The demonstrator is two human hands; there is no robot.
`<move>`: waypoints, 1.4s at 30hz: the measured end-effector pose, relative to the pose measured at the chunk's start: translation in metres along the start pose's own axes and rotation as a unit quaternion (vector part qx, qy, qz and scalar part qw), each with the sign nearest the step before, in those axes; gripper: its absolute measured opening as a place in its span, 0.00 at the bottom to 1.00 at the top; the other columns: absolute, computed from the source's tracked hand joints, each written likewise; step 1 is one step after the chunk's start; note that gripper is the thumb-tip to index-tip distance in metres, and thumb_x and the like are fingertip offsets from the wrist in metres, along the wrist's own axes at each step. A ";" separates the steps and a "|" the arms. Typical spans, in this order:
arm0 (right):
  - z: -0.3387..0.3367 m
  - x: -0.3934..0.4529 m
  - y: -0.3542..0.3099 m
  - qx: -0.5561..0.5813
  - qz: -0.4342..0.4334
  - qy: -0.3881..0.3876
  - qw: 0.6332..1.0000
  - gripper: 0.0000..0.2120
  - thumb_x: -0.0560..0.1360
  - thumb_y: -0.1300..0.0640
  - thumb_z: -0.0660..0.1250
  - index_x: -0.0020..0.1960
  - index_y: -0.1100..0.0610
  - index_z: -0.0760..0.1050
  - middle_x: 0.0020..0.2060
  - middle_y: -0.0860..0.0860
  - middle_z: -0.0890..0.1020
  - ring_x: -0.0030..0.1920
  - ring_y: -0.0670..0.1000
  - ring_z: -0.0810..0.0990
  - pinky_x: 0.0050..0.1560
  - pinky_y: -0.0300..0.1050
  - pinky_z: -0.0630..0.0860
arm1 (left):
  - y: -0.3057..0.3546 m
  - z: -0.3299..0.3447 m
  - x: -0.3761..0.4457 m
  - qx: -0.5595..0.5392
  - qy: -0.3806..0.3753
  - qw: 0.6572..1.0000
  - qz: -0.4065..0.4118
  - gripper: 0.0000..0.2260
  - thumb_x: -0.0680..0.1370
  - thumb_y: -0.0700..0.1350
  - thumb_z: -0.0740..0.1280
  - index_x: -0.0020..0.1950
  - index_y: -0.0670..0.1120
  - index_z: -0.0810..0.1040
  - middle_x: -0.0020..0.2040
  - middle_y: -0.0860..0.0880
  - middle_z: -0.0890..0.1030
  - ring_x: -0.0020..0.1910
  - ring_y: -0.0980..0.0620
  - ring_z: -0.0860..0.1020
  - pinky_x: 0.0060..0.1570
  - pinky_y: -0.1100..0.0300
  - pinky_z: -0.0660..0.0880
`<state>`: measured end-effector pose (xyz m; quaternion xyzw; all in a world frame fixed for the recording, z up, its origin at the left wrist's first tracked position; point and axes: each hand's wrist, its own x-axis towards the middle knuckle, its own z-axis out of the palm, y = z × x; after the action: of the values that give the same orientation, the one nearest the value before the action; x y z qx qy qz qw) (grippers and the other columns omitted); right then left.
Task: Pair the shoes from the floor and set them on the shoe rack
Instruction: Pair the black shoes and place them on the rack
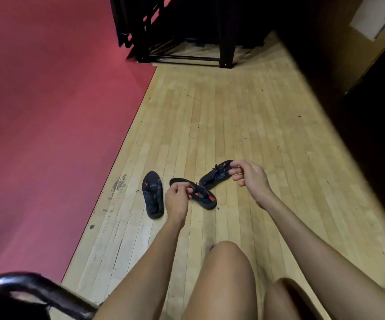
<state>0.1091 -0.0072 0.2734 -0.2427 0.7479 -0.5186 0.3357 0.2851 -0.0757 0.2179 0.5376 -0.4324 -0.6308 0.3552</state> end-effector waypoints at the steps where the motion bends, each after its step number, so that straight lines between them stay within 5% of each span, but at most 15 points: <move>1: 0.001 0.013 0.011 -0.002 0.013 0.000 1.000 0.13 0.79 0.53 0.59 0.50 0.54 0.81 0.40 0.51 0.83 0.37 0.47 0.76 0.37 0.41 0.71 | -0.009 0.004 0.009 0.005 -0.009 1.000 -0.011 0.10 0.80 0.38 0.60 0.45 0.45 0.80 0.36 0.48 0.79 0.35 0.53 0.74 0.37 0.63 0.71; 13: 0.030 0.126 0.161 -0.117 0.133 -0.048 0.983 0.15 0.82 0.48 0.55 0.60 0.55 0.75 0.49 0.50 0.78 0.43 0.48 0.75 0.44 0.45 0.72 | -0.121 0.024 0.115 0.051 0.001 0.991 -0.124 0.08 0.82 0.48 0.60 0.48 0.49 0.77 0.50 0.49 0.81 0.48 0.50 0.79 0.49 0.56 0.75; 19: 0.061 0.175 0.208 -0.178 0.156 -0.081 0.968 0.13 0.82 0.50 0.53 0.57 0.55 0.73 0.53 0.51 0.77 0.53 0.54 0.76 0.59 0.55 0.74 | -0.171 0.026 0.161 0.065 -0.001 0.975 -0.214 0.12 0.83 0.50 0.56 0.61 0.46 0.73 0.57 0.49 0.79 0.56 0.48 0.78 0.50 0.57 0.74; 24: 0.084 0.210 0.242 -0.185 0.166 -0.105 0.963 0.10 0.80 0.50 0.56 0.55 0.52 0.73 0.44 0.48 0.76 0.46 0.52 0.75 0.44 0.47 0.74 | -0.200 0.040 0.193 0.067 -0.004 0.964 -0.258 0.14 0.83 0.51 0.54 0.65 0.47 0.69 0.60 0.48 0.76 0.57 0.47 0.77 0.53 0.54 0.74; 28: 0.100 0.231 0.272 -0.207 0.158 -0.117 0.958 0.11 0.81 0.51 0.55 0.55 0.54 0.73 0.48 0.50 0.78 0.48 0.51 0.74 0.41 0.45 0.68 | -0.214 0.054 0.215 0.024 -0.003 0.960 -0.278 0.10 0.83 0.52 0.54 0.56 0.50 0.71 0.54 0.50 0.76 0.46 0.51 0.74 0.43 0.58 0.72; 31: 0.113 0.249 0.288 -0.206 0.165 -0.120 0.957 0.11 0.82 0.52 0.54 0.56 0.55 0.73 0.49 0.50 0.77 0.51 0.53 0.75 0.45 0.45 0.68 | -0.228 0.063 0.230 0.005 -0.003 0.959 -0.283 0.11 0.83 0.53 0.53 0.44 0.53 0.69 0.41 0.54 0.72 0.36 0.55 0.68 0.36 0.61 0.67; 36: 0.128 0.263 0.313 -0.190 0.198 -0.176 0.945 0.15 0.83 0.49 0.51 0.61 0.54 0.72 0.51 0.49 0.76 0.54 0.52 0.72 0.49 0.45 0.67 | -0.255 0.076 0.237 -0.010 -0.011 0.949 -0.315 0.17 0.83 0.59 0.51 0.38 0.53 0.65 0.33 0.53 0.65 0.33 0.54 0.63 0.35 0.60 0.63; 39: 0.129 0.263 0.319 -0.201 0.215 -0.172 0.940 0.18 0.83 0.48 0.51 0.60 0.57 0.74 0.54 0.54 0.77 0.53 0.53 0.72 0.54 0.48 0.68 | -0.263 0.081 0.233 -0.018 -0.032 0.944 -0.327 0.19 0.83 0.60 0.49 0.45 0.51 0.71 0.37 0.51 0.71 0.37 0.54 0.68 0.41 0.58 0.69; 42: 0.125 0.254 0.326 -0.174 0.285 -0.180 0.925 0.20 0.82 0.45 0.50 0.54 0.59 0.73 0.45 0.55 0.76 0.43 0.52 0.73 0.48 0.48 0.69 | -0.258 0.079 0.225 -0.030 -0.033 0.940 -0.339 0.20 0.85 0.57 0.46 0.63 0.50 0.73 0.55 0.50 0.77 0.52 0.52 0.76 0.53 0.58 0.72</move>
<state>0.0318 -0.1519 -0.1261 -0.1631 0.7913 -0.2104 0.5505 0.1731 -0.1715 -0.1008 0.6199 -0.2168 -0.7443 0.1219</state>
